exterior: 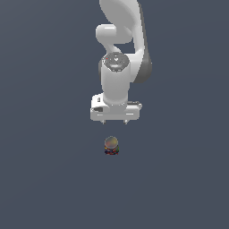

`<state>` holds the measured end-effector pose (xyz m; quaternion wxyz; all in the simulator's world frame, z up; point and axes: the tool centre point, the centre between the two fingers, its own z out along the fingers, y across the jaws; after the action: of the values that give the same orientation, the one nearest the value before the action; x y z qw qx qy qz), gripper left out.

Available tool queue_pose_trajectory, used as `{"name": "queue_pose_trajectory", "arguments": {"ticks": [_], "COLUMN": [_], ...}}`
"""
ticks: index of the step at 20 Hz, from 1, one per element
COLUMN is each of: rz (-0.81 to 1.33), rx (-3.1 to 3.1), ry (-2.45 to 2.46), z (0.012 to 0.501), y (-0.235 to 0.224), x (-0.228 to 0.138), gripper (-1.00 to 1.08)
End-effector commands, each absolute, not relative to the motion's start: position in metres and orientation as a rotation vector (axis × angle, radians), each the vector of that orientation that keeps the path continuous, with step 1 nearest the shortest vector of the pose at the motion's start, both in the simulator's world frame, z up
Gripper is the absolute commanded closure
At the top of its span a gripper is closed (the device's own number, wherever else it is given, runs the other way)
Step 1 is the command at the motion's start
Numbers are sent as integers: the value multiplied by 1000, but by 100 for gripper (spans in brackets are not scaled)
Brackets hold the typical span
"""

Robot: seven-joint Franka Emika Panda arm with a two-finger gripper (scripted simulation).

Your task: Pick up the object and move it to a goal position.

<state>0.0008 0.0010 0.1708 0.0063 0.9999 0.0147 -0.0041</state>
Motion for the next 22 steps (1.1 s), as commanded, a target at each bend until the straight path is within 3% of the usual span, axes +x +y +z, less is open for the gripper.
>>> {"name": "queue_pose_trajectory", "arguments": {"ticks": [1,22], "rz": [-13,18], "rx": [3129,3104], "ry": [46,45], "z": [171,167], "y": [1,-11], "x": [1,19], "gripper": [-92,-92]}}
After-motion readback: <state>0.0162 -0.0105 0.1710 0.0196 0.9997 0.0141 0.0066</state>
